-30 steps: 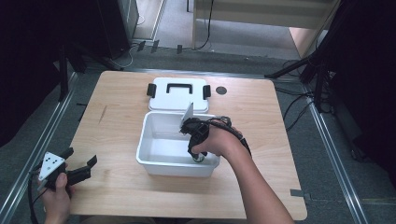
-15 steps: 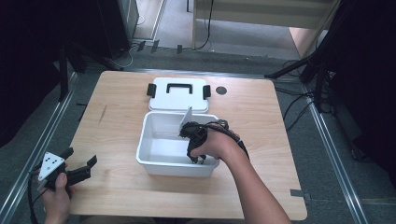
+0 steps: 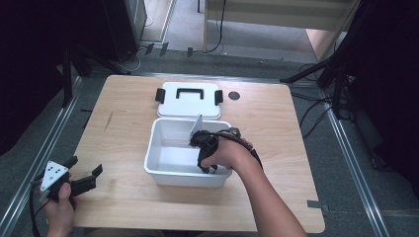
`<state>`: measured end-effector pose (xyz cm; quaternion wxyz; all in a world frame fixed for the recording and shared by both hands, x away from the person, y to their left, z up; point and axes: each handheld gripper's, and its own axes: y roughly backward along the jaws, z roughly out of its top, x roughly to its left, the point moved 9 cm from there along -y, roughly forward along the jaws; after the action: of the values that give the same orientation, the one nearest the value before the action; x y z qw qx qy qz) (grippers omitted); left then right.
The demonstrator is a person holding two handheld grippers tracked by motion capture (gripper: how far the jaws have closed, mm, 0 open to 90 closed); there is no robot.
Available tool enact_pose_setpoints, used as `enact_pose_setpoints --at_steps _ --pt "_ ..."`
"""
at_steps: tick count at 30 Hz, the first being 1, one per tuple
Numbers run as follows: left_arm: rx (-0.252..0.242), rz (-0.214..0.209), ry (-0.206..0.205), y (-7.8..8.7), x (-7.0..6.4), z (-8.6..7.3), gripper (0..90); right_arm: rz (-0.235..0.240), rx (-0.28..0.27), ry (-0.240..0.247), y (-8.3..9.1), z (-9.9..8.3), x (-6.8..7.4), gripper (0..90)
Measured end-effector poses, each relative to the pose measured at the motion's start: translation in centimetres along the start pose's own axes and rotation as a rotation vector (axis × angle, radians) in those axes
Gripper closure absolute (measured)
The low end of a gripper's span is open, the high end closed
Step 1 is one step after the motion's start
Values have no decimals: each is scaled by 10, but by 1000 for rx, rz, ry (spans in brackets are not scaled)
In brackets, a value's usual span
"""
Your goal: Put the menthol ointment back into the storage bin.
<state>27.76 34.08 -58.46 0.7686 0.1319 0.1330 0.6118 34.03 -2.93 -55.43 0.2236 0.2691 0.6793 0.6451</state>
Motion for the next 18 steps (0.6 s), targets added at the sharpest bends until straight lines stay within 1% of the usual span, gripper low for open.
enact_pose_setpoints --at_steps 10,11,14,15,16,17,18 --pt "3 0 -3 0 0 0 82 3 -6 2 3 0 0 497" --pt "4 0 -4 0 0 0 82 3 -19 11 6 0 0 475" --pt "5 0 -6 0 -1 0 82 5 -23 8 10 -1 0 460" --pt "8 0 -8 0 -1 0 82 3 -25 16 14 -2 0 435" --pt "8 0 -8 0 -1 0 83 3 -25 16 14 -2 0 435" --pt "7 2 -8 0 -1 0 82 0 -29 20 18 -3 0 397" --pt "8 3 -9 0 -1 0 82 0 -29 20 18 -3 0 397"
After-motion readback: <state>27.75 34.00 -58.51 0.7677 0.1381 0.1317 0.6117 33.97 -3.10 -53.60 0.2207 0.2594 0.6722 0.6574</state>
